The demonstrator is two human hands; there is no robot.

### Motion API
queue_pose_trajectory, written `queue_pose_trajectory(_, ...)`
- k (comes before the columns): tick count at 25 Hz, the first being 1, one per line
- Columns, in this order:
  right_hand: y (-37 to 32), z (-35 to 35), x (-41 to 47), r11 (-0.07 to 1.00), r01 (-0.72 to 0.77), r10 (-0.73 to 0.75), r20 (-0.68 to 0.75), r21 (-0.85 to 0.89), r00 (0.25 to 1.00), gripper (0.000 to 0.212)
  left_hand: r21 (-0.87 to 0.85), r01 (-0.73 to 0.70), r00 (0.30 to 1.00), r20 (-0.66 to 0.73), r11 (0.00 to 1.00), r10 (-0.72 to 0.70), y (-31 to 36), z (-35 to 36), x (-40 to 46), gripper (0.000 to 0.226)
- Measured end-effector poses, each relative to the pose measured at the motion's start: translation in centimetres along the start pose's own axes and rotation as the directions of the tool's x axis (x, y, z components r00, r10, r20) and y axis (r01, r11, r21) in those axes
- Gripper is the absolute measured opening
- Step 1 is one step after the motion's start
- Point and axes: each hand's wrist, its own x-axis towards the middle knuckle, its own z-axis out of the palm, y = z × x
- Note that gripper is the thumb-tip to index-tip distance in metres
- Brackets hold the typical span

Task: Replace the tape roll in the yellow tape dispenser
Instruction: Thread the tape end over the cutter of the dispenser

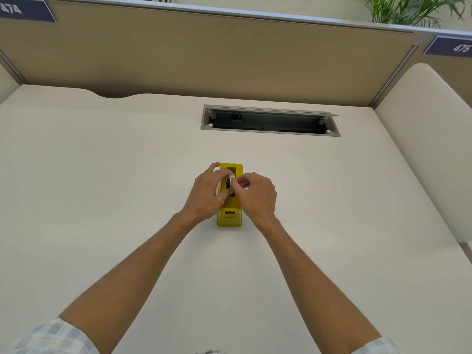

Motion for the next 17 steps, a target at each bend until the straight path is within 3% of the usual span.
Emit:
queue_pose_trajectory(8,-0.02,-0.02,0.16,1.0,0.01,-0.01,0.001,-0.003,1.0,0.027,-0.066,-0.049,0.997,-0.064,0.997,0.044,0.03,-0.15,-0.31,0.038)
queue_pose_trajectory(12,-0.02,-0.1,0.1,1.0,0.005,-0.005,0.002,-0.002,1.0,0.025,-0.081,0.015,0.997,-0.069,0.997,-0.021,0.42,-0.21,-0.19,0.048)
queue_pose_trajectory(17,0.12,-0.03,0.24,1.0,0.023,-0.023,0.005,-0.016,1.0,0.023,0.034,-0.016,1.0,0.005,0.999,0.016,0.2,0.11,0.31,0.046)
